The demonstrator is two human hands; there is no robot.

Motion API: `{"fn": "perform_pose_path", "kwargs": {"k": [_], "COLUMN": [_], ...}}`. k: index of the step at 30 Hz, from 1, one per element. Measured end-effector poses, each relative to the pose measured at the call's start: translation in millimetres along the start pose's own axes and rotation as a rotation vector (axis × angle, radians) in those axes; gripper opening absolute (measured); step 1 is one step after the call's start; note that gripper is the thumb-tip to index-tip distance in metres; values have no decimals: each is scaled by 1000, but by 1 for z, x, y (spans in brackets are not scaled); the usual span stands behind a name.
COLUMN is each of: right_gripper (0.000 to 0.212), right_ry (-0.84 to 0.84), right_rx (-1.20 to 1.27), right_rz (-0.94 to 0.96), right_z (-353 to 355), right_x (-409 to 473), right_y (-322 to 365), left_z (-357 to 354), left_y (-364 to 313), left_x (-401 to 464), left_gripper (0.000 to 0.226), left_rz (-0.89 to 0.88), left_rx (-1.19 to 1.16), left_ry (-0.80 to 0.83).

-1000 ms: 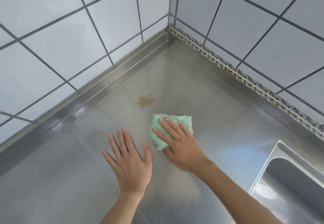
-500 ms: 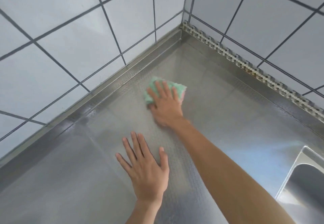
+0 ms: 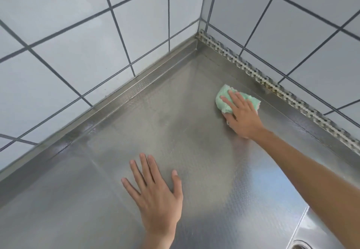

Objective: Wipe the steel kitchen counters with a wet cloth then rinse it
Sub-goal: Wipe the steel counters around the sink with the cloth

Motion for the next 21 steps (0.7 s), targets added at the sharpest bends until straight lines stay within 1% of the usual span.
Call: {"fn": "perform_pose_path", "kwargs": {"k": [2, 4, 7, 10, 13, 15, 17, 19, 21], "right_gripper": [57, 57, 59, 58, 58, 59, 59, 58, 58], "right_ry": [-60, -83, -63, -32, 5, 72, 153, 248, 293], "right_rx": [8, 30, 42, 36, 27, 1, -1, 9, -1], "right_rz": [-130, -206, -185, -48, 81, 229, 444, 636, 719], "right_z": [6, 6, -7, -31, -61, -87, -108, -119, -113], "right_x": [45, 86, 134, 145, 113, 72, 18, -34, -68], "right_y": [0, 16, 65, 128, 178, 207, 232, 233, 206], "left_z": [1, 1, 1, 1, 3, 3, 4, 4, 5], "left_y": [0, 0, 0, -1, -1, 0, 0, -1, 0], "left_x": [-1, -2, -1, -1, -1, -1, 0, 0, -1], "left_gripper": [81, 81, 81, 81, 80, 79, 79, 78, 78], "left_rz": [3, 5, 4, 2, 5, 10, 8, -3, -4], "left_rx": [-7, -11, -7, -3, 5, 9, 16, 30, 27], "left_ry": [-11, -18, -35, -44, -24, 0, 18, 27, 28]}}
Point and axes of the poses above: each hand's wrist, its own x-axis towards the middle knuckle, its own z-axis out of the back of the hand, y = z × x, the point moved 10 cm from there along x, towards the middle knuckle, and after that the axes turned 13 degrees about x, right-handed, at the moved point
